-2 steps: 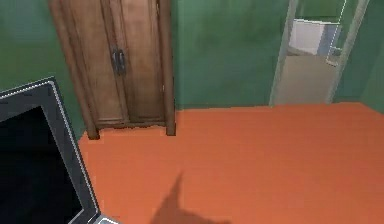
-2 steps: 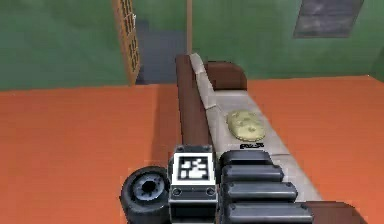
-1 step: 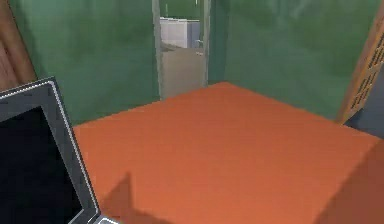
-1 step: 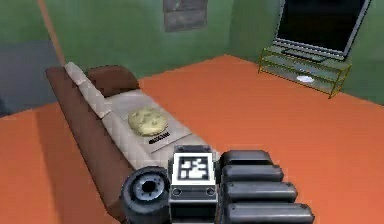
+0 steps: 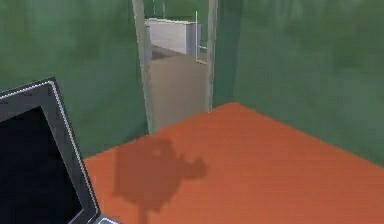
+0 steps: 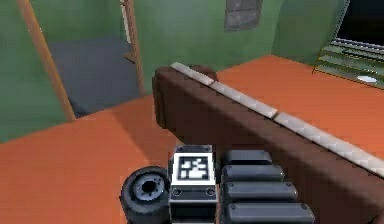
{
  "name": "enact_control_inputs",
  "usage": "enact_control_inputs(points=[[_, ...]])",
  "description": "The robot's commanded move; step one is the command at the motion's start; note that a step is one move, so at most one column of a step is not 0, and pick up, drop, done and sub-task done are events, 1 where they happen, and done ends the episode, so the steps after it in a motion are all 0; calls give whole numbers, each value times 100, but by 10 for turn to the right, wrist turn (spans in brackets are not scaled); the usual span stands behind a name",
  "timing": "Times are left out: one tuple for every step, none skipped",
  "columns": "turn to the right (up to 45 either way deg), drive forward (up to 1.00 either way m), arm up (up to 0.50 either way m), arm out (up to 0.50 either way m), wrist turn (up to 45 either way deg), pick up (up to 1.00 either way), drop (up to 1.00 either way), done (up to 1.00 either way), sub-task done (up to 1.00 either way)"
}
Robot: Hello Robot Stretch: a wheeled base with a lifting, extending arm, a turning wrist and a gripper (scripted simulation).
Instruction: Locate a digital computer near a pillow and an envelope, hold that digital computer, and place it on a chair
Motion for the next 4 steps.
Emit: enact_control_inputs(points=[[0,100,0,0,0,0,0,0,0],[0,100,0,0,0,0,0,0,0],[300,0,0,0,0,0,0,0,0],[0,5,0,0,0,0,0,0,0]])
